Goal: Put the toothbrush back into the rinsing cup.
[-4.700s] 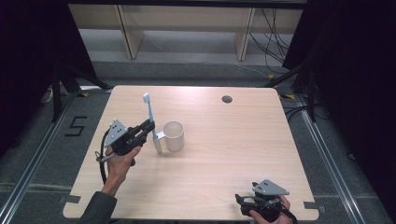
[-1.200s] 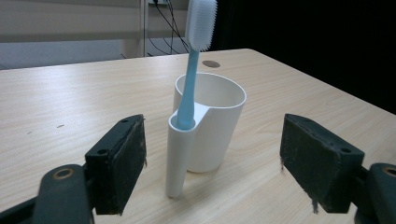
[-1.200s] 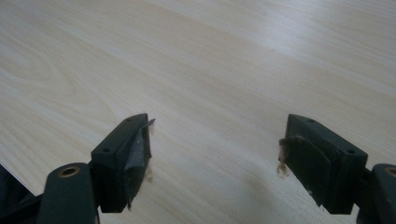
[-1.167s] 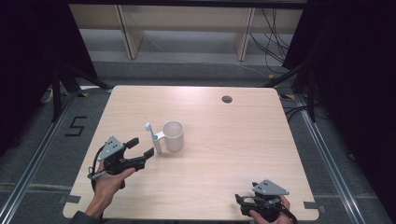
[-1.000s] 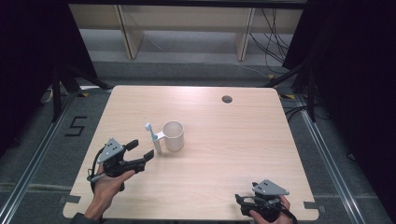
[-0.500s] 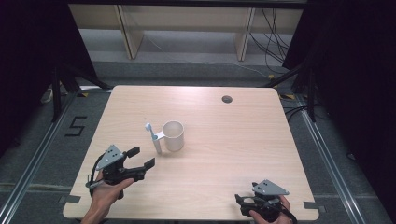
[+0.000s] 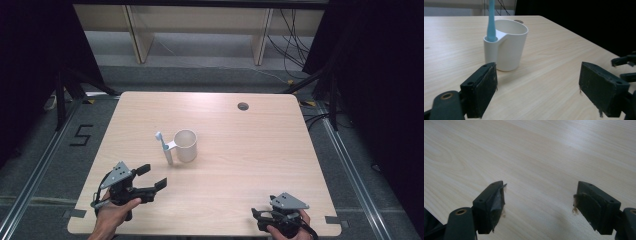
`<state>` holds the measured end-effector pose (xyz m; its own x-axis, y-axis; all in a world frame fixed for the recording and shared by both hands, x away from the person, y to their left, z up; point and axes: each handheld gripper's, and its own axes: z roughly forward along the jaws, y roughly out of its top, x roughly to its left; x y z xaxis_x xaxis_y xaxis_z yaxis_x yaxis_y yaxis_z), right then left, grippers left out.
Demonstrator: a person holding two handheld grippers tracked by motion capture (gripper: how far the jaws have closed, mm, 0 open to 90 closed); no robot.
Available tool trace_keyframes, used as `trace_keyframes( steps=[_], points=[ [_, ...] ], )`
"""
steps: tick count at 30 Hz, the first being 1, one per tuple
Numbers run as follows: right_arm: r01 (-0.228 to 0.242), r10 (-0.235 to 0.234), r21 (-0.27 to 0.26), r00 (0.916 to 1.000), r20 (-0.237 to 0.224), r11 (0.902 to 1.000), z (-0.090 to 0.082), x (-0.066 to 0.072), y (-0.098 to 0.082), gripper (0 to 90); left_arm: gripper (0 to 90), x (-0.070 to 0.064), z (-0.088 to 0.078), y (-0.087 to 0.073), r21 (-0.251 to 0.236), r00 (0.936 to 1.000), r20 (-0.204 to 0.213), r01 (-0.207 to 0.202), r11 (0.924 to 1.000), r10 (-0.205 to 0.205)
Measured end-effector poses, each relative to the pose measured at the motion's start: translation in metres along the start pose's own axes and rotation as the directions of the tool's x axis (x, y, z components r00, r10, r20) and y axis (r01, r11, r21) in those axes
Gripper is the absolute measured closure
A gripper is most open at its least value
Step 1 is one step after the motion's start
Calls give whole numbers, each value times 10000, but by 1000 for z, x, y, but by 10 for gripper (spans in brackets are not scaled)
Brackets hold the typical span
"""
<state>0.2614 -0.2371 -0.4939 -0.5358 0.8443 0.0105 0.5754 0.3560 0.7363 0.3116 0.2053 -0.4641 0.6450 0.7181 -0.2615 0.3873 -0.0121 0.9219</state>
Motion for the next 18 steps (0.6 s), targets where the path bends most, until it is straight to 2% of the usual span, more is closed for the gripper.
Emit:
trace_keyframes(
  steps=[2, 6, 7, 12, 14, 17, 18],
  points=[
    [-1, 1, -3, 10000, 5, 10000, 0, 0, 0, 242, 147, -3, -1, 0, 47, 10000, -44, -71, 10000, 72],
    [-5, 5, 5, 10000, 4, 10000, 0, 0, 0, 242, 148, -8, -3, -2, -41, 9997, 234, -81, 10000, 82],
    [-10, 10, 3, 10000, 6, 10000, 0, 0, 0, 242, 147, -10, -5, -2, 69, 9999, 147, -78, 9999, 77],
    [-10, 10, 11, 10000, 21, 10000, 0, 0, 0, 242, 147, -13, -6, -6, 82, 9993, 307, -195, 9998, 192],
    [-26, 26, 2, 10000, 32, 10000, 0, 0, 0, 242, 148, -14, -8, -8, 262, 9996, 194, -214, 9994, 209],
    [-70, 70, -61, 10000, -51, 10000, 1, 0, 0, 242, 147, -16, -10, -10, 274, 9993, 252, -272, 9993, 265],
    [-22, 22, -4, 10000, 29, 10000, 0, 0, 0, 242, 147, -16, -10, -11, 148, 9990, 389, -220, 9996, 214]
  ],
)
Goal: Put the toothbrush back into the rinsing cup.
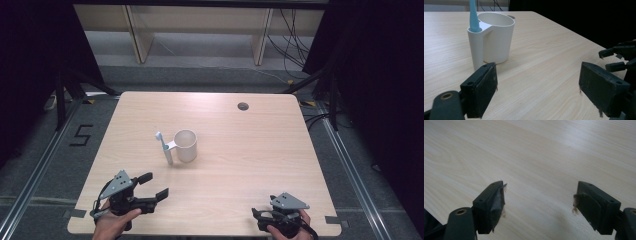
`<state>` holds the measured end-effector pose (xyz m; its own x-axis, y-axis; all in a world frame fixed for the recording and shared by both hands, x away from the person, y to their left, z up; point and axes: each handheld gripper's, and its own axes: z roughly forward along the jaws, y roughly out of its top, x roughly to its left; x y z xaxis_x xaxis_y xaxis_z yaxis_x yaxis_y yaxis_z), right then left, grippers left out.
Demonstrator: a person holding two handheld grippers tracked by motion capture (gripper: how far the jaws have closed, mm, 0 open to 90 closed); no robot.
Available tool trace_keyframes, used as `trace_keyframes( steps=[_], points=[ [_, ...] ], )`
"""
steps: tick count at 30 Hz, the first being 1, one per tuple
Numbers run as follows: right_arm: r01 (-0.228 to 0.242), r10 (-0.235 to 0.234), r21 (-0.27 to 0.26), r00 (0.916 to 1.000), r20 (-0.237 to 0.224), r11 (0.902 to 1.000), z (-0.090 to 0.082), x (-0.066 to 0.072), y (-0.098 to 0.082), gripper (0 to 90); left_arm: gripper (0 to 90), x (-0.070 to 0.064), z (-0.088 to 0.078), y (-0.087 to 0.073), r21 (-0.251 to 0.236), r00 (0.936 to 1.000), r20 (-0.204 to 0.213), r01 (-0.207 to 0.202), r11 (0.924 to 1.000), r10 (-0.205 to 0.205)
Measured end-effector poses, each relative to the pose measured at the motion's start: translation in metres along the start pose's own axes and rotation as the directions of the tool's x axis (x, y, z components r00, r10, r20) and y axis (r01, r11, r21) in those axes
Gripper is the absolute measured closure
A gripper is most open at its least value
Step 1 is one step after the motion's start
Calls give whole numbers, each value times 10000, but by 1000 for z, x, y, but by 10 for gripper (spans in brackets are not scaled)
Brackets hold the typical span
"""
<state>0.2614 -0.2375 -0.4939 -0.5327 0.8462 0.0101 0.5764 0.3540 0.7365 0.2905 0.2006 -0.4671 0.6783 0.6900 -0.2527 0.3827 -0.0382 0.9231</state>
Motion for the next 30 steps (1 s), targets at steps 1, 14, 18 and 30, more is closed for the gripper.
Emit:
trace_keyframes(
  steps=[1, 14, 18, 30],
  points=[
    [-1, 1, 8, 10000, -5, 10000, 0, 0, 0, 242, 147, -1, -2, 0, 174, 9999, -117, -36, 9998, 38],
    [-1, 1, -2, 10000, -13, 10000, 0, 0, 0, 242, 147, -17, -14, -18, 571, 9989, 441, -206, 9982, 181],
    [-144, 144, 6, 9999, 28, 9999, -2, 1, 1, 242, 147, -19, -18, -26, 703, 9989, 384, -284, 9971, 258],
    [-8, 9, -138, 10000, 86, 9999, -1, 2, 1, 241, 148, -22, -29, -46, 1124, 9955, 458, -876, 9898, 829]
  ],
)
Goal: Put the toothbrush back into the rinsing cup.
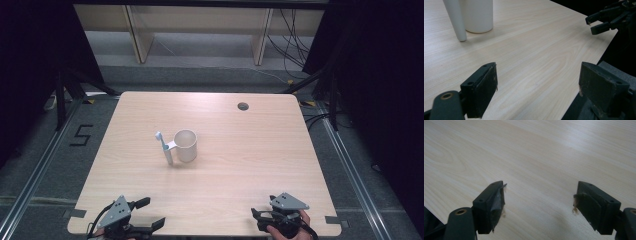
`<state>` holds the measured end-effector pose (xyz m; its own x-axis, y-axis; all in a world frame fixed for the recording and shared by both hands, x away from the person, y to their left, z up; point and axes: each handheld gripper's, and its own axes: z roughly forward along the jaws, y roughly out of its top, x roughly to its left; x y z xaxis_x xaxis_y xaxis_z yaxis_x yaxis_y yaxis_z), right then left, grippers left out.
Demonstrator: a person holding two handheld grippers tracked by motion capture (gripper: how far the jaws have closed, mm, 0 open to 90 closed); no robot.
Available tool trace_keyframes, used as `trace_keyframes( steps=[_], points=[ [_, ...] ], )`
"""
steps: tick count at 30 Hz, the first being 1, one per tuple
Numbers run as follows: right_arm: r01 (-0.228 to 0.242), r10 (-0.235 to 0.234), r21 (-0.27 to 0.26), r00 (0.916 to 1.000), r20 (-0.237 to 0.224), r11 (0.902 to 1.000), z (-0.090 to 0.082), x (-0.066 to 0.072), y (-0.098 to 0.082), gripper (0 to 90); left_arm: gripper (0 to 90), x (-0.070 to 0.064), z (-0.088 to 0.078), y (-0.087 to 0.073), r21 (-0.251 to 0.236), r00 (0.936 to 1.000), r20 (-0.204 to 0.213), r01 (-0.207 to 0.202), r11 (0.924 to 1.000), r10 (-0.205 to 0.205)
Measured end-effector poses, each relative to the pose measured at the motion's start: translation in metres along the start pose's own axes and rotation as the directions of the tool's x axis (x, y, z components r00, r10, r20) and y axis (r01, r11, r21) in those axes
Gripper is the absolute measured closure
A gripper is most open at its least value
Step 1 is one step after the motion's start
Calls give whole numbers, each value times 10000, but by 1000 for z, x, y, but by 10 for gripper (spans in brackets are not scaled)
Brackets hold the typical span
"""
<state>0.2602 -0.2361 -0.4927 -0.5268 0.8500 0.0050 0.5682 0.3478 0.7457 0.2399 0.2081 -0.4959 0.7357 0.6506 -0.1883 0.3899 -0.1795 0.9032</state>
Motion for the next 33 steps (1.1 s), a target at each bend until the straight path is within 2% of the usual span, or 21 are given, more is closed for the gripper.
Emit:
trace_keyframes(
  steps=[1, 3, 5, 9, 10, 12, 13, 14, 15, 16, 17, 19, 20, 21, 23, 27, 33],
  points=[
    [-139, 139, 96, 9999, -45, 9999, 0, 1, 0, 241, 148, -2, 0, -1, -39, 10000, -23, 77, 10000, -77],
    [9, -4, 136, 9992, -405, 9999, 1, 0, 0, 241, 148, -2, -2, -1, 33, 10000, -46, -41, 10000, 41],
    [122, -122, -9, 9999, 1, 9999, 0, 0, 0, 241, 148, -4, -2, -3, -27, 10000, -51, -15, 10000, 15],
    [166, -166, -1, 9999, 0, 9999, 0, 0, 0, 241, 148, -10, -3, -3, 293, 9970, -275, -719, 9970, 727],
    [79, -78, 41, 9999, -77, 10000, 0, 1, 0, 241, 148, -13, -1, -4, 238, 9956, -324, -871, 9959, 878],
    [-26, 36, 213, 9990, -452, 9998, 1, 1, 1, 241, 148, -18, -2, -3, 369, 9928, -212, -1173, 9924, 1181],
    [121, -117, 171, 9996, -255, 9998, 0, 0, 1, 241, 148, -19, -1, -4, 364, 9919, -87, -1260, 9914, 1264],
    [131, -126, 179, 9996, -257, 9998, 0, 1, 1, 241, 149, -22, -1, -4, 379, 9915, -113, -1290, 9909, 1296],
    [162, -158, 147, 9995, -274, 9998, 0, 0, 1, 241, 149, -24, -1, -4, 418, 9893, -135, -1446, 9886, 1452],
    [174, -170, 140, 9995, -274, 9998, 0, 0, 1, 241, 149, -24, -2, -4, 612, 9847, -203, -1718, 9832, 1733],
    [193, -190, 121, 9994, -276, 9997, 0, 0, 1, 241, 149, -27, -1, -5, 407, 9876, -125, -1556, 9870, 1562],
    [217, -216, 44, 9997, -104, 9998, 0, 1, 1, 241, 149, -28, -2, -5, 360, 9888, -133, -1480, 9883, 1486],
    [-6, 8, 122, 9999, -115, 9999, 0, 3, 0, 241, 149, -29, -3, -5, 401, 9884, -158, -1502, 9878, 1509],
    [-10, 11, 117, 10000, -98, 9999, 0, 3, 0, 241, 149, -29, -3, -5, 455, 9883, -171, -1509, 9875, 1518],
    [308, -307, 35, 9995, -82, 9995, 1, 1, 1, 240, 150, -30, -4, -6, 492, 9890, -334, -1422, 9886, 1440],
    [213, -211, 74, 9994, -271, 9997, 1, 2, 1, 240, 149, -30, -3, -9, 534, 9894, -375, -1383, 9890, 1404],
    [270, -267, 119, 9992, -289, 9996, 1, 2, 1, 240, 150, -27, -1, -11, 778, 9854, -555, -1563, 9846, 1608]
  ],
)
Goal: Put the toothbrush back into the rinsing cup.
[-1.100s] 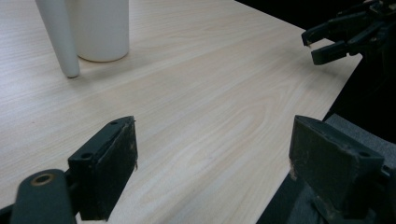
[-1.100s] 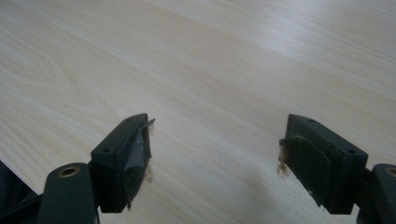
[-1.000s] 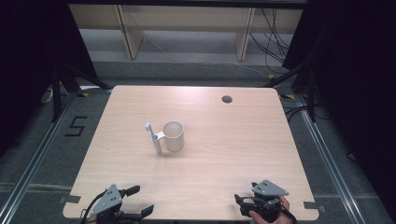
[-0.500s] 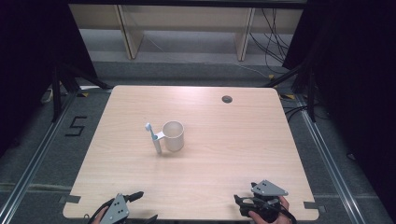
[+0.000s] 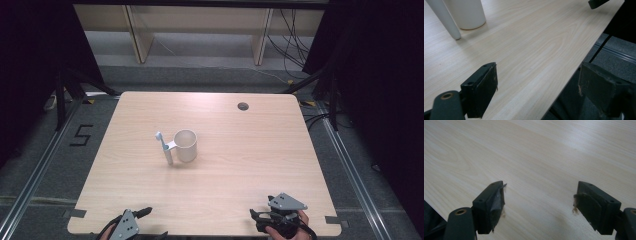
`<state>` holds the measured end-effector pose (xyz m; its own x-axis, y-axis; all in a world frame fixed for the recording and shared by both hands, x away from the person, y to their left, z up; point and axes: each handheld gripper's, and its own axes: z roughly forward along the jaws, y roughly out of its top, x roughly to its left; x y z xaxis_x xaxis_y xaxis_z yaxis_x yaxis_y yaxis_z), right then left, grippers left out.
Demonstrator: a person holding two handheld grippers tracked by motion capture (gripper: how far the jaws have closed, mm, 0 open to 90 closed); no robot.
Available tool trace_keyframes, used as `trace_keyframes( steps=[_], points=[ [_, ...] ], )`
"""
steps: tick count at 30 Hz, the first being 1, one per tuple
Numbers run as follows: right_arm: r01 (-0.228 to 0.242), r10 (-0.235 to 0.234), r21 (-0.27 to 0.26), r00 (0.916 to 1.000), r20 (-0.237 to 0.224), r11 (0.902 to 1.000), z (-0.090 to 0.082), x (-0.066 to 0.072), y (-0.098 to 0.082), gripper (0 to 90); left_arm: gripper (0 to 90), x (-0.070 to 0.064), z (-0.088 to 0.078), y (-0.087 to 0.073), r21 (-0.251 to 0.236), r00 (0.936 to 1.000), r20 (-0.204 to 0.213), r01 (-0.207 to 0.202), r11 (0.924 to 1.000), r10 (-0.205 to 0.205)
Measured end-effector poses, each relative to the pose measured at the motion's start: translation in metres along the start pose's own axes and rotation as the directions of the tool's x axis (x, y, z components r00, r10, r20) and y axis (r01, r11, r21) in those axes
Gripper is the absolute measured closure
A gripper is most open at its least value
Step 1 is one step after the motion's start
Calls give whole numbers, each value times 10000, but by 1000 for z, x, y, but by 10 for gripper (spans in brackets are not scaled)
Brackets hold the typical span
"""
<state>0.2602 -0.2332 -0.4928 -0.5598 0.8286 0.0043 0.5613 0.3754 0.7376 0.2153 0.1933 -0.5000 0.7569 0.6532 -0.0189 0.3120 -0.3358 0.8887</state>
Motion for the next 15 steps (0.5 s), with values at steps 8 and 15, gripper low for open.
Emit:
trace_keyframes(
  steps=[8, 15],
  points=[
    [-150, 150, 89, 9998, -92, 9998, 0, 1, 1, 239, 150, 4, -1, 0, -14, 9998, -144, 136, 9999, -136],
    [-27, 27, -77, 10000, -66, 10000, 1, 0, 0, 239, 151, 7, -3, 0, 69, 9995, -265, 170, 9998, -168]
  ],
)
